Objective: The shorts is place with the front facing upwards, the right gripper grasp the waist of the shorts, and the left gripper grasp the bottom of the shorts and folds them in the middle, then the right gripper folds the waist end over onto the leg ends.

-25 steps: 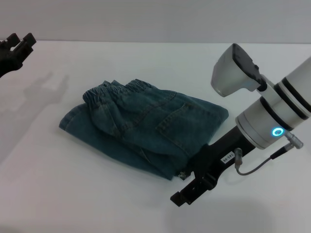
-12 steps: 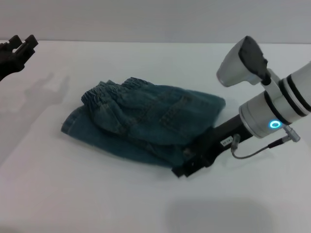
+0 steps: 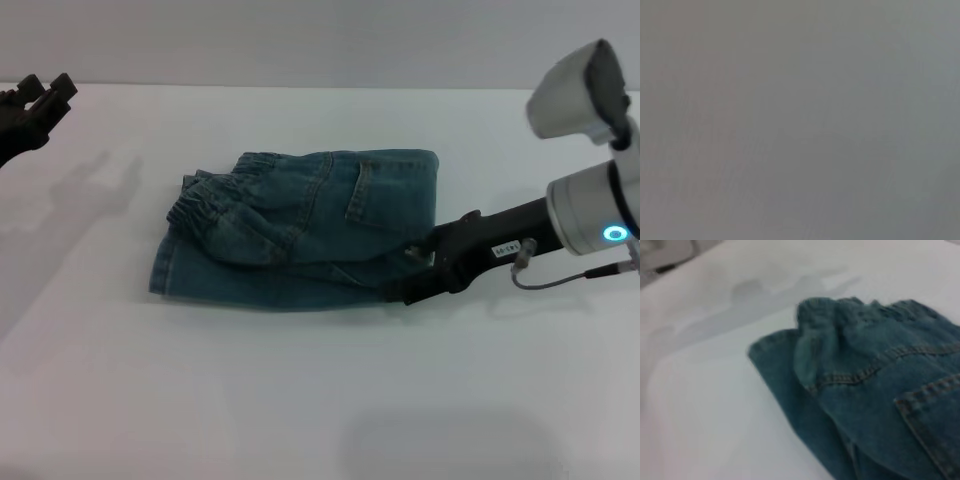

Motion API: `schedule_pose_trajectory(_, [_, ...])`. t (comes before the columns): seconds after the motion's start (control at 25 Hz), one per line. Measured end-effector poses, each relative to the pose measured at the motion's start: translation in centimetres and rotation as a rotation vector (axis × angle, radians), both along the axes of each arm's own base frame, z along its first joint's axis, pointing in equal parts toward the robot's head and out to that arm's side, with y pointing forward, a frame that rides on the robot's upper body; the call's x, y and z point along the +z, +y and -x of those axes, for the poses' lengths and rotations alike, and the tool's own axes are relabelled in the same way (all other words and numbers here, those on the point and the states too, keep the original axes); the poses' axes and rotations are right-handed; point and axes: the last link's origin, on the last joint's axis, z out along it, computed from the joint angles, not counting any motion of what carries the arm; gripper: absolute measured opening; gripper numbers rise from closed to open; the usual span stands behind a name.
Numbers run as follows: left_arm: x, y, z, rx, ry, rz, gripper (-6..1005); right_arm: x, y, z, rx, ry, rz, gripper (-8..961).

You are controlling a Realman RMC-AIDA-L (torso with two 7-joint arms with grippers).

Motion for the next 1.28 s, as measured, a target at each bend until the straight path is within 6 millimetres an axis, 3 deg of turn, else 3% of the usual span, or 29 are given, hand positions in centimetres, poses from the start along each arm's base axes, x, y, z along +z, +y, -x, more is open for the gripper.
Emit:
schedule_pose_trajectory(0.16, [0.0, 0.1, -0.1, -0.004, -0.003, -0.002, 495, 1.8, -1.6, 1.1, 0.098, 0.176, 0.003, 784])
schedule_pose_trajectory(0.32, [0.4, 0.1, -0.3, -0.011, -0.021, -0.020, 495, 5.7, -2.8, 1.0, 0.217, 0.466, -0.164, 784])
schedule_pose_trajectory(0.52, [1.5, -0.6, 0.1, -0.007, -0.099, -0.106, 495, 10.4, -4.0, -4.1, 0.306, 0.631, -0.668, 784])
schedule_pose_trajectory(0.72, [2.6, -1.4, 0.5, -0.020, -0.107, -0.235, 495, 15.1, -5.0, -11.2, 0.225, 0.543, -1.349, 784])
schedule_pose_trajectory(0.88, [3.1, -2.6, 0.6, -0.049, -0.046, -0.420, 495, 17.5, -6.7, -15.2, 0.111, 0.390, -1.798, 784])
schedule_pose_trajectory(1.04, [3.2, -3.5, 0.6, -0.053, 0.071, -0.577, 495, 18.5, -7.3, -16.6, 0.064, 0.236, -1.986, 784])
schedule_pose_trajectory(1.28, [2.7, -3.9, 0.4, -0.033, 0.223, -0.695, 495, 18.9, -7.2, -17.2, 0.024, 0.150, -2.066, 784])
